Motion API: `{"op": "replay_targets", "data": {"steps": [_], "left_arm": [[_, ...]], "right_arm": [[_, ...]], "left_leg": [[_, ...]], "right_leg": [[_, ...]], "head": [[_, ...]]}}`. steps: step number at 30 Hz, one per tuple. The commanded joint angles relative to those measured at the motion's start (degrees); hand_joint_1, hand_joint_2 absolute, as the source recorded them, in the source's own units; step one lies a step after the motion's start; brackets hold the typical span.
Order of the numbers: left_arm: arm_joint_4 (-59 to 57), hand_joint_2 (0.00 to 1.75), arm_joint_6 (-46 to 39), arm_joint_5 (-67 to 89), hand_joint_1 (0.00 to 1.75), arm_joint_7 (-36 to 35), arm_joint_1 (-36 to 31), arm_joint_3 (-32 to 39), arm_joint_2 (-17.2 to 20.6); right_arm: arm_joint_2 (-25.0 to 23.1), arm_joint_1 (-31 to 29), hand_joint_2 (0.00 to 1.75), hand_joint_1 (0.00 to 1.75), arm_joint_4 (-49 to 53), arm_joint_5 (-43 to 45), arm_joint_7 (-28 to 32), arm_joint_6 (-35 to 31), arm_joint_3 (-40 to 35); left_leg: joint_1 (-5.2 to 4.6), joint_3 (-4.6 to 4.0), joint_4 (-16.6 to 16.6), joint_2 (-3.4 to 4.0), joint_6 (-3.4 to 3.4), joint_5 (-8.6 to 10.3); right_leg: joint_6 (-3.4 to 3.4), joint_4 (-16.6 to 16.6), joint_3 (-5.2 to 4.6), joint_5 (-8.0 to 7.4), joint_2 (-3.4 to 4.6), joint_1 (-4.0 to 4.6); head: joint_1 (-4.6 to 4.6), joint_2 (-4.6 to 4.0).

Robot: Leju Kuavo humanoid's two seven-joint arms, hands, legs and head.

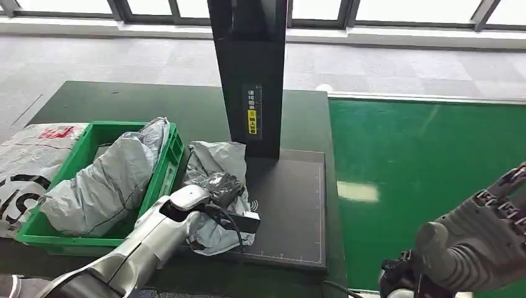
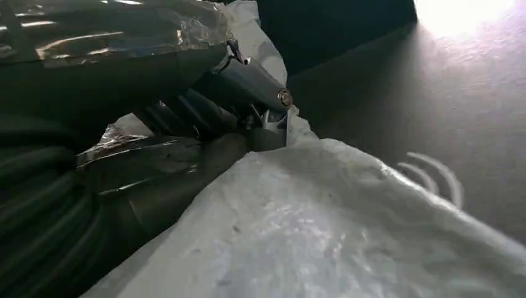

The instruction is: Moved the parcel from conveyor to table for the left to box.

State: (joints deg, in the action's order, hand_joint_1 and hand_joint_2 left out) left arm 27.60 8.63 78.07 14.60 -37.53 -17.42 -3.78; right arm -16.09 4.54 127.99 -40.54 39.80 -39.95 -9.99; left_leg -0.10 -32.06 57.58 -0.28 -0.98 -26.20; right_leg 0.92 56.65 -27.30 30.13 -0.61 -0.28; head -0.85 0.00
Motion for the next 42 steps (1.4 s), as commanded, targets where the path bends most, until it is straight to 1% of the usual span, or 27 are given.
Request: {"op": "replay_targets", "data": {"steps": [1,2,3,4,6,7,8,9,12,13,15,16,17,18,19,20,21,22,23,25,26,28,29,30,31,36,42], "left_arm": [[-5.67,1.75,-9.81,-5.77,1.75,4.13,1.07,0.75,1.09],[-5.67,1.75,-9.81,-5.77,1.75,4.13,1.07,0.75,1.09],[-5.67,1.75,-9.81,-5.77,1.75,4.13,1.07,0.75,1.09],[-5.67,1.75,-9.81,-5.77,1.75,4.13,1.07,0.75,1.09],[-5.67,1.75,-9.81,-5.77,1.75,4.13,1.07,0.75,1.09],[-5.67,1.75,-9.81,-5.77,1.75,4.13,1.07,0.75,1.09],[-5.67,1.75,-9.81,-5.77,1.75,4.13,1.07,0.75,1.09],[-5.67,1.75,-9.81,-5.77,1.75,4.13,1.07,0.75,1.09],[-5.67,1.75,-9.81,-5.77,1.75,4.13,1.07,0.75,1.09],[-5.67,1.75,-9.81,-5.77,1.75,4.13,1.07,0.75,1.09],[-5.67,1.75,-9.81,-5.77,1.75,4.13,1.07,0.75,1.09],[-5.67,1.75,-9.81,-5.77,1.75,4.13,1.07,0.75,1.09],[-5.67,1.75,-9.81,-5.77,1.75,4.13,1.07,0.75,1.09],[-5.67,1.75,-9.81,-5.77,1.75,4.13,1.07,0.75,1.09],[0.48,1.75,-27.12,-12.93,1.75,9.88,3.86,6.96,-2.57],[3.37,1.75,-28.80,-14.74,1.75,10.29,4.34,7.95,-4.09],[8.13,1.75,-27.96,-16.17,1.75,10.12,5.94,7.89,-5.04],[8.58,1.75,-27.87,-16.56,1.75,10.00,6.02,8.05,-5.49],[12.88,1.75,-25.49,-18.24,1.75,9.98,8.58,7.75,-5.90],[14.20,1.75,-25.57,-18.24,1.75,9.99,10.31,7.24,-6.13],[15.76,1.75,-23.82,-19.01,1.75,9.54,12.15,6.91,-6.20],[16.48,1.75,-22.13,-16.87,1.75,7.11,13.50,4.91,-5.51],[16.48,1.75,-22.29,-16.27,0.02,5.54,14.08,4.70,-5.40],[16.43,1.75,-22.33,-16.17,0.00,5.15,14.28,4.60,-5.55],[16.45,0.00,-22.56,-16.32,0.00,4.79,14.48,4.66,-5.64],[11.84,0.00,-19.63,-15.46,0.00,0.86,12.78,4.18,-4.69],[7.75,0.00,-19.21,-15.45,0.00,-0.79,11.96,4.54,-3.73]], "right_arm": [[-0.63,-2.14,1.75,0.00,-1.25,0.15,0.20,-0.05,-1.51],[-0.63,-2.14,1.75,0.00,-1.25,0.15,0.20,-0.05,-1.51],[-0.63,-2.14,1.75,0.00,-1.25,0.15,0.20,-0.05,-1.51],[-0.63,-2.14,1.75,0.00,-1.25,0.15,0.20,-0.05,-1.51],[-0.63,-2.14,1.75,0.00,-1.25,0.15,0.20,-0.05,-1.51],[-0.63,-2.14,1.75,0.00,-1.25,0.15,0.20,-0.05,-1.51],[-0.63,-2.14,1.75,0.00,-1.25,0.15,0.20,-0.05,-1.51],[-0.63,-2.14,1.75,0.00,-1.25,0.15,0.20,-0.05,-1.51],[-0.63,-2.14,1.75,0.00,-1.25,0.15,0.20,-0.05,-1.51],[-0.63,-2.14,1.75,0.00,-1.25,0.15,0.20,-0.05,-1.51],[-0.63,-2.14,1.75,0.00,-1.25,0.15,0.20,-0.05,-1.51],[-0.63,-2.14,1.75,0.00,-1.25,0.15,0.20,-0.05,-1.51],[-0.63,-2.14,1.75,0.00,-1.25,0.15,0.20,-0.05,-1.51],[-0.63,-2.14,1.75,0.00,-1.25,0.15,0.20,-0.05,-1.51],[-0.68,-1.53,1.75,0.00,0.38,-0.95,0.20,-0.05,-1.61],[-0.52,-0.90,1.75,0.00,1.02,-1.08,0.20,-0.05,-1.73],[-0.28,-0.12,1.75,0.00,1.72,-1.03,0.20,-0.05,-1.79],[-0.23,-0.02,1.75,0.00,1.73,-0.95,0.20,-0.05,-1.78],[0.01,0.21,1.75,0.00,1.68,-0.64,0.20,-0.05,-1.98],[0.03,0.03,1.75,0.00,1.44,-0.64,0.20,-0.05,-2.10],[-0.24,-0.26,1.75,0.00,1.05,-0.77,0.20,-0.05,-2.29],[-0.46,-0.52,1.75,0.00,0.55,-0.88,0.20,-0.05,-2.38],[-0.49,-0.58,1.75,0.00,0.35,-0.98,0.20,-0.05,-2.47],[-0.49,-0.60,1.75,0.00,0.24,-0.97,0.20,-0.05,-2.52],[-0.54,-0.67,1.75,0.00,0.12,-1.09,0.20,-0.05,-2.54],[-0.23,-1.44,1.75,0.00,-0.88,-0.58,0.20,-0.05,-2.53],[-0.12,-0.81,1.75,0.00,-1.07,-0.50,0.20,-0.05,-2.65]], "left_leg": [[0.03,-0.76,0.14,-0.02,-0.04,0.23],[0.02,-0.80,0.03,0.15,-0.08,0.31],[0.05,-0.15,0.10,-0.01,-0.10,0.21],[0.04,-0.34,-0.02,0.03,-0.13,0.41],[0.05,0.04,0.08,-0.04,-0.12,0.25],[0.06,-0.13,-0.03,0.10,-0.13,0.34],[0.03,0.13,0.02,0.02,-0.12,0.21],[0.03,-0.13,-0.04,0.10,-0.12,0.32],[0.03,0.00,0.02,0.03,-0.09,0.18],[0.02,-0.14,-0.06,0.13,-0.08,0.24],[0.02,0.16,0.05,-0.02,-0.04,0.05],[0.03,-0.14,-0.02,0.08,-0.04,0.20],[0.02,0.08,0.03,0.01,-0.03,0.08],[0.03,-0.18,-0.07,0.12,-0.04,0.22],[0.02,-0.12,-0.03,0.09,-0.03,0.18],[0.00,-0.13,-0.14,0.15,-0.02,0.23],[0.00,-0.07,-0.03,-0.10,0.00,0.15],[0.00,0.01,0.05,-0.10,0.00,0.09],[0.01,-0.16,0.02,0.01,-0.01,0.13],[-0.06,-0.22,-0.01,-0.14,0.01,0.13],[-0.08,-0.14,-0.01,-0.18,0.09,0.12],[-0.12,-0.03,-0.04,0.06,0.08,-0.01],[-0.10,-0.11,-0.07,0.21,0.07,0.00],[-0.15,-0.12,-0.04,0.23,0.10,-0.04],[-0.18,-0.12,0.00,0.21,0.15,-0.08],[-0.15,-0.41,0.00,0.20,0.19,-0.06],[-0.15,-0.41,-0.05,0.23,0.19,-0.05]], "right_leg": [[0.01,0.25,-0.80,-0.17,0.00,0.01],[0.02,0.19,-0.98,-0.28,0.18,0.00],[0.03,0.19,-0.68,-0.13,0.02,0.01],[0.04,0.11,-0.99,-0.29,0.07,-0.01],[0.07,0.17,-0.54,-0.13,0.05,0.00],[0.06,0.07,-0.76,-0.26,0.20,0.00],[0.08,0.12,-0.43,-0.11,0.11,-0.02],[0.06,0.07,-0.71,-0.24,0.20,-0.01],[0.06,0.11,-0.57,-0.10,0.12,-0.02],[0.03,0.06,-0.76,-0.18,0.23,-0.03],[0.04,0.13,-0.38,0.02,0.06,-0.03],[0.02,0.08,-0.73,-0.15,0.17,-0.02],[0.03,0.11,-0.47,-0.02,0.10,-0.03],[0.02,0.05,-0.78,-0.19,0.21,-0.02],[0.02,0.08,-0.72,-0.14,0.18,-0.03],[0.00,-0.02,-0.75,-0.20,0.24,-0.05],[-0.01,0.04,-0.59,-0.07,0.00,-0.05],[0.01,0.10,-0.55,0.00,-0.02,-0.09],[0.01,0.04,-0.74,-0.10,0.09,-0.11],[-0.03,-0.05,-0.81,-0.06,-0.03,-0.18],[-0.03,-0.03,-0.68,0.02,-0.05,-0.25],[-0.04,-0.04,-0.58,0.02,0.19,-0.23],[-0.07,-0.09,-0.70,-0.06,0.32,-0.19],[-0.07,-0.02,-0.73,-0.02,0.37,-0.22],[-0.06,0.01,-0.74,0.01,0.34,-0.22],[-0.06,-0.03,-1.02,-0.04,0.34,-0.18],[-0.07,-0.07,-1.01,-0.06,0.37,-0.18]], "head": [[0.00,0.00],[0.00,0.00],[0.00,0.00],[0.00,0.00],[0.02,0.00],[0.00,0.00],[0.00,0.00],[0.00,0.00],[0.00,0.00],[0.02,0.00],[0.00,0.00],[0.00,0.00],[0.00,0.00],[0.00,0.00],[0.00,0.00],[0.00,0.00],[0.02,0.00],[0.00,0.00],[0.00,0.00],[0.02,0.00],[0.02,0.00],[0.02,0.00],[0.02,0.00],[0.02,0.00],[0.00,0.00],[0.02,0.00],[0.02,0.00]]}}
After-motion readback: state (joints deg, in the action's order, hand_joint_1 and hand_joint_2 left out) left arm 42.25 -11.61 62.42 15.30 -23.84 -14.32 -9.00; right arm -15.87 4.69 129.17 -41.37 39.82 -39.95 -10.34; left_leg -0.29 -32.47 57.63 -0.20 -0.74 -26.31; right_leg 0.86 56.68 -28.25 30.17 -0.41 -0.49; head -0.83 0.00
